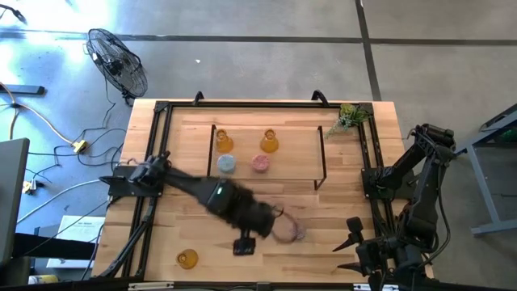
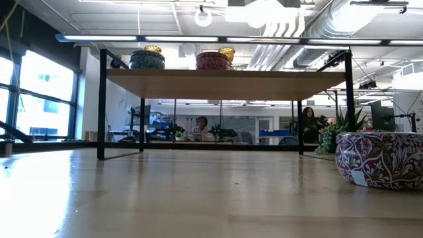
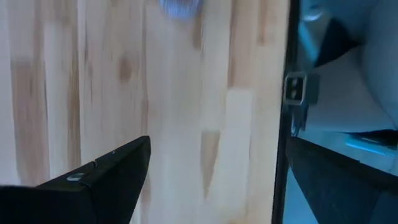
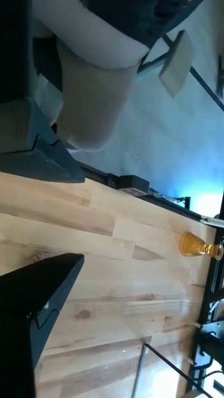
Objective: Pick & Place candle stick holders
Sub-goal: Put the yellow glass candle holder on the shelf aligned with the other glass candle holder
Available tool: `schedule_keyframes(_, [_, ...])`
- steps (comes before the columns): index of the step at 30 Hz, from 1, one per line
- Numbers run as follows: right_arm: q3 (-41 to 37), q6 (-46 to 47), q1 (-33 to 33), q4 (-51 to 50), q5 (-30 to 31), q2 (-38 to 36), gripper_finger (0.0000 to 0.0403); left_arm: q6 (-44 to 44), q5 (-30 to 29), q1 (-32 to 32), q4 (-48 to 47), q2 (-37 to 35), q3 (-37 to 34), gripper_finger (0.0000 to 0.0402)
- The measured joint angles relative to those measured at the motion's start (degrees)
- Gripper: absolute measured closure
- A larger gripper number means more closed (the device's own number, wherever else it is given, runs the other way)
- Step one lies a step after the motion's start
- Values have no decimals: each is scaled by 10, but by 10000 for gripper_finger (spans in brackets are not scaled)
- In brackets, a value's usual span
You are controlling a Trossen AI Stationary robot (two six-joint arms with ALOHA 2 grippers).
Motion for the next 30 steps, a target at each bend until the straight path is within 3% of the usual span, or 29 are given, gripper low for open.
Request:
schedule_keyframes(7, [0,-42,0,-1,12,0,208,-129,-94,-115,-23,0,0,33])
schedule_keyframes(14, [0,-52,-2,1,29,0,208,-266,-301,-241,-26,1,0,33])
schedule_keyframes(18, [0,-70,-2,1,29,0,208,-416,-377,-294,-51,1,0,33])
schedule_keyframes(21, [0,-82,-2,1,29,0,208,-556,-384,-316,-65,0,-7,33])
schedule_keyframes(25, [0,-96,-2,1,29,0,208,-646,-368,-329,-65,1,-29,33])
schedule_keyframes(30, [0,-118,-2,1,27,0,208,-756,-258,-328,-67,1,-75,33])
